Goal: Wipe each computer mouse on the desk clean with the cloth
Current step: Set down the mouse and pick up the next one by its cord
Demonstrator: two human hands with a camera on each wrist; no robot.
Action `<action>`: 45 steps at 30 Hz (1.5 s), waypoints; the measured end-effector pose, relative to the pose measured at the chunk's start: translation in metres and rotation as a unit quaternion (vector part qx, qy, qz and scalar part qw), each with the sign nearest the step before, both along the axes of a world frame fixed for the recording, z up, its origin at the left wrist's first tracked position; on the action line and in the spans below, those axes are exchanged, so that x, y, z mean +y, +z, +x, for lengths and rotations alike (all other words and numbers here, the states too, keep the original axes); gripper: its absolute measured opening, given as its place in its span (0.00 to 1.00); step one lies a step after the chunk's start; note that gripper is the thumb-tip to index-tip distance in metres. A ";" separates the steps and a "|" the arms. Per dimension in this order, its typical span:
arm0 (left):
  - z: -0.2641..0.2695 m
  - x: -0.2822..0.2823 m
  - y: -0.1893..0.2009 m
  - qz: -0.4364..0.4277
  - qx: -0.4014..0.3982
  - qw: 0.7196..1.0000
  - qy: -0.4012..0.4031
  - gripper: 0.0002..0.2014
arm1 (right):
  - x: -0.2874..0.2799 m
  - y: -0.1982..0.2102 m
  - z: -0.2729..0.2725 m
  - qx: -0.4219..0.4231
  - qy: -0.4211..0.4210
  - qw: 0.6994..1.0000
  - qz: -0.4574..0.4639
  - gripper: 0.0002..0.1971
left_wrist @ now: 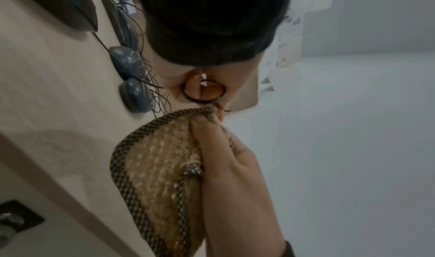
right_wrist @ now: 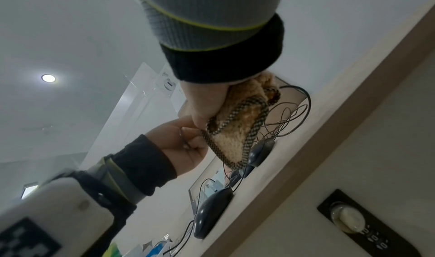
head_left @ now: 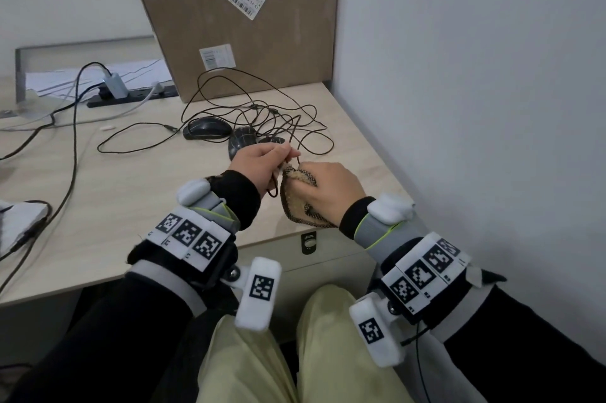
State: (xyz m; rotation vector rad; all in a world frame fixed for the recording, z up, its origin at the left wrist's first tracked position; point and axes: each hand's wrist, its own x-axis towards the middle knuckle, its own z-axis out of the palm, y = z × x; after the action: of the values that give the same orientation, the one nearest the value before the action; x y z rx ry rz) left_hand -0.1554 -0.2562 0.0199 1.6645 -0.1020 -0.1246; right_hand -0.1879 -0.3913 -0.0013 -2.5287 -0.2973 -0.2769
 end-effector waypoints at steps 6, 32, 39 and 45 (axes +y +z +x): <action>0.000 0.000 0.008 -0.181 0.115 0.974 0.073 0.15 | -0.002 0.007 0.002 -0.033 -0.003 0.999 -0.025 0.16; -0.001 -0.003 0.004 0.180 -0.064 0.982 -0.014 0.13 | -0.031 0.016 0.016 -0.019 -0.140 0.985 0.096 0.18; 0.003 -0.010 0.005 0.033 0.110 0.993 -0.001 0.21 | -0.014 0.011 0.003 -0.019 0.004 1.000 -0.002 0.15; 0.005 -0.007 -0.001 -0.080 0.060 0.994 -0.035 0.15 | -0.010 0.004 0.002 0.016 0.024 0.999 -0.014 0.18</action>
State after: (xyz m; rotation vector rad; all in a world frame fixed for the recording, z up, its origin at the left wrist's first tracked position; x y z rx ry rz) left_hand -0.1505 -0.2629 0.0193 1.4914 -0.0771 -0.2616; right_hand -0.1857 -0.4014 0.0031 -2.5467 -0.3522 -0.2157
